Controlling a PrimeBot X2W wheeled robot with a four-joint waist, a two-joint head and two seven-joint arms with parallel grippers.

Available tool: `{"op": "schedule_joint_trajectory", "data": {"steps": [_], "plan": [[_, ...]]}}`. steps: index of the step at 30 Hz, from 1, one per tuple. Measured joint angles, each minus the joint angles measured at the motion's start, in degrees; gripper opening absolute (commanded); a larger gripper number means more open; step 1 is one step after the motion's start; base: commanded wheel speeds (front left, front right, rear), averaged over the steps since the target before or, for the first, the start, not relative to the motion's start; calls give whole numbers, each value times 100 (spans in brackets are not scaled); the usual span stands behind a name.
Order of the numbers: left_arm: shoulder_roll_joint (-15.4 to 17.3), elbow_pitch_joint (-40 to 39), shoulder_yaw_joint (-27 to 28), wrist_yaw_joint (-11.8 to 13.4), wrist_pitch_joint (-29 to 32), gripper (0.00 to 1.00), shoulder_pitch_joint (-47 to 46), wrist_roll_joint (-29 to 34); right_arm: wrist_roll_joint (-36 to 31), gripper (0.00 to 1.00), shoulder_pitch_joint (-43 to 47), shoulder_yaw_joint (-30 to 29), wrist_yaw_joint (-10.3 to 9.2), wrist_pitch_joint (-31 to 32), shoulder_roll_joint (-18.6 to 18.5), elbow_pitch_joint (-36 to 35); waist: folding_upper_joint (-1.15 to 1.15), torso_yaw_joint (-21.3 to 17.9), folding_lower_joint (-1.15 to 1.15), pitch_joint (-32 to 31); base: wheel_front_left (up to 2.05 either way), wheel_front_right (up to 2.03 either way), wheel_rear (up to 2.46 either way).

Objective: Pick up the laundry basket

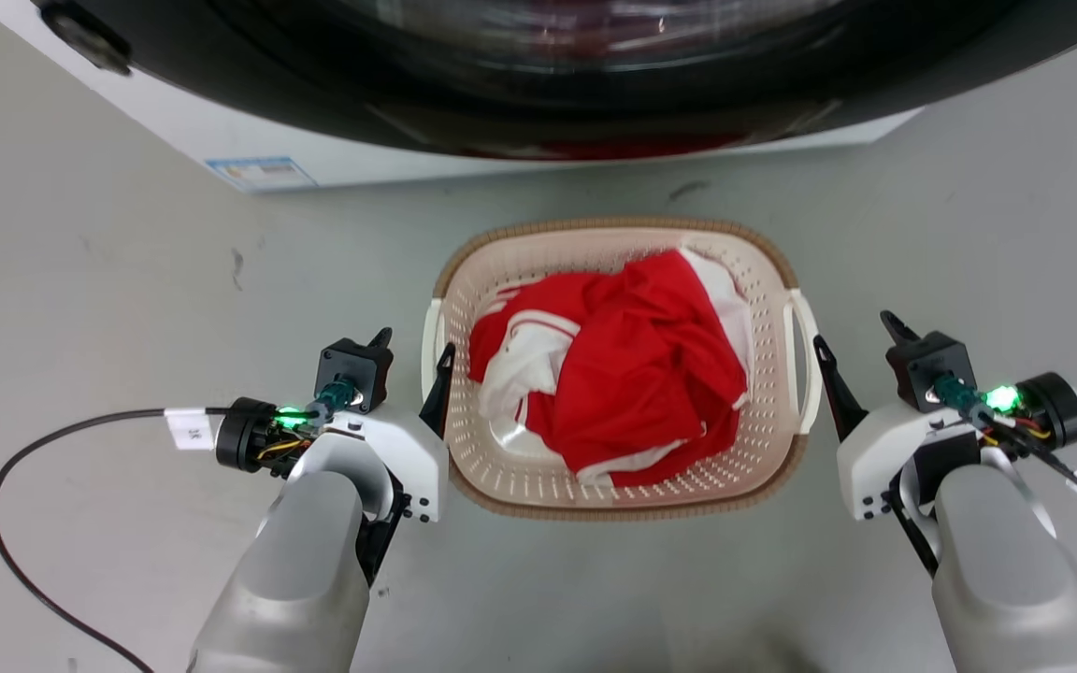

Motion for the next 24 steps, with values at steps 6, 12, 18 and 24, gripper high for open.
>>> {"op": "schedule_joint_trajectory", "data": {"steps": [6,12,18,24], "plan": [[1,555,-87,-3,0,100,-452,-2,0,100,-405,-40,0,0,-15,485,0,-6,0,508,0,0,0],[0,821,-167,-12,0,100,-800,-82,33,100,-719,-144,0,0,-5,829,0,-3,0,973,0,0,0],[0,983,-304,-14,0,100,-1037,-112,70,100,-1029,-250,0,0,8,1279,0,6,0,1306,0,0,0],[-1,1107,-408,-14,0,100,-1256,-133,-30,100,-1342,-142,0,0,9,1604,0,31,0,1590,0,0,0]]}}
